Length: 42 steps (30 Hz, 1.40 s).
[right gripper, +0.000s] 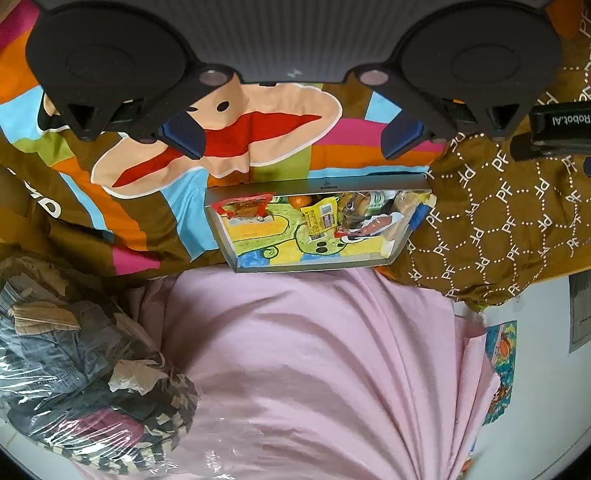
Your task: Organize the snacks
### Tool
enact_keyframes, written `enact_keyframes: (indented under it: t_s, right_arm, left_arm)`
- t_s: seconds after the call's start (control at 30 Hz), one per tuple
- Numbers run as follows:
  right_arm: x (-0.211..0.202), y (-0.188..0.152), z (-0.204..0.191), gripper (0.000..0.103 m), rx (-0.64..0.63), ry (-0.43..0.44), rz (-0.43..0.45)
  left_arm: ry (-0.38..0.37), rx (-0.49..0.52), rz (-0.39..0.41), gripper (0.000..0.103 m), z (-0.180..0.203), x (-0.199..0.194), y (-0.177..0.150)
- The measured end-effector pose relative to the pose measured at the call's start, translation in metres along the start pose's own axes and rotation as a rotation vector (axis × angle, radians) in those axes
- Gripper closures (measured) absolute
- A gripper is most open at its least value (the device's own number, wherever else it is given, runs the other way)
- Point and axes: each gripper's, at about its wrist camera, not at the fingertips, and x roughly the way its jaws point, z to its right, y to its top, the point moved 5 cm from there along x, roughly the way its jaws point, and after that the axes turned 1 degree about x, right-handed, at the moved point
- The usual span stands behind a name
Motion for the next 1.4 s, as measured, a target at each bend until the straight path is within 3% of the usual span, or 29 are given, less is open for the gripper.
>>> enact_keyframes:
  t_s: [0.4,1.4]
  right_arm:
    - [0.0034,-0.0058,-0.006,0.0,-0.046,-0.004,-0.029]
    - [0.007,-0.0094,-0.0044,0.0,-0.057,-0.008,-0.047]
  left_arm:
    - [0.005,0.015,-0.075,0.001,0.0023,0.0084,-0.0074]
    - [0.0,0.022,-0.076,0.001,0.0039,0.0075,-0.0075]
